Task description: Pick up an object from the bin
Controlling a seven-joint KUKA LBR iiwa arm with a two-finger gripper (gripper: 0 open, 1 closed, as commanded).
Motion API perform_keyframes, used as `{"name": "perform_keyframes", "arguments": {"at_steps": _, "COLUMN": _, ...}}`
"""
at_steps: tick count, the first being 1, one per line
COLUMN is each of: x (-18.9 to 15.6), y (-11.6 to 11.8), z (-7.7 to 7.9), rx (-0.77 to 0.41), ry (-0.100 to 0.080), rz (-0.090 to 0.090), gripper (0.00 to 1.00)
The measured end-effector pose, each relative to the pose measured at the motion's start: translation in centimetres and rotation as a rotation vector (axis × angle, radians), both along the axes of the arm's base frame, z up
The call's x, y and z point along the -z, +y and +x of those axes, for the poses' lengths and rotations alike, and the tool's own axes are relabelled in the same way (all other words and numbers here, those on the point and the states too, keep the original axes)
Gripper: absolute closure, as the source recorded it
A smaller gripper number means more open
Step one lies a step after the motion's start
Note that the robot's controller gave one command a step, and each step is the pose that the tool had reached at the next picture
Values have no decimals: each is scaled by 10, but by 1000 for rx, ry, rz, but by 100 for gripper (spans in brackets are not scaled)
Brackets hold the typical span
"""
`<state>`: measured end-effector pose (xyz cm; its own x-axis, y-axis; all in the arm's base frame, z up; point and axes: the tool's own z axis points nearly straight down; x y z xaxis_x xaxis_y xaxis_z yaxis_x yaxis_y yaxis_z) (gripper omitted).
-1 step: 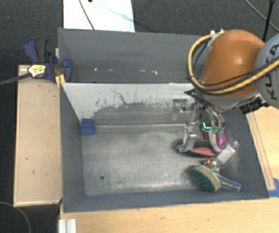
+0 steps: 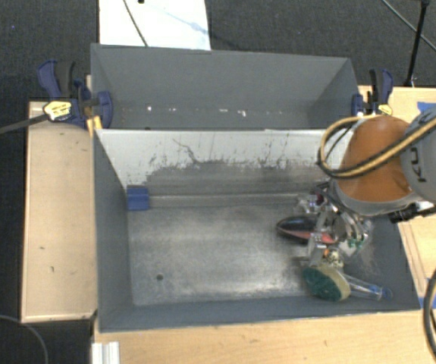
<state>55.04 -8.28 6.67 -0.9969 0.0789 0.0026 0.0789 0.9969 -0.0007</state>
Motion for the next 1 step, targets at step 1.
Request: {"name": "perform_keyframes", "arguments": {"at_steps": 1, "x": -35, "y": -4, "z": 0, "rx": 238, "ry": -9, "rz": 0, "gripper": 0}}
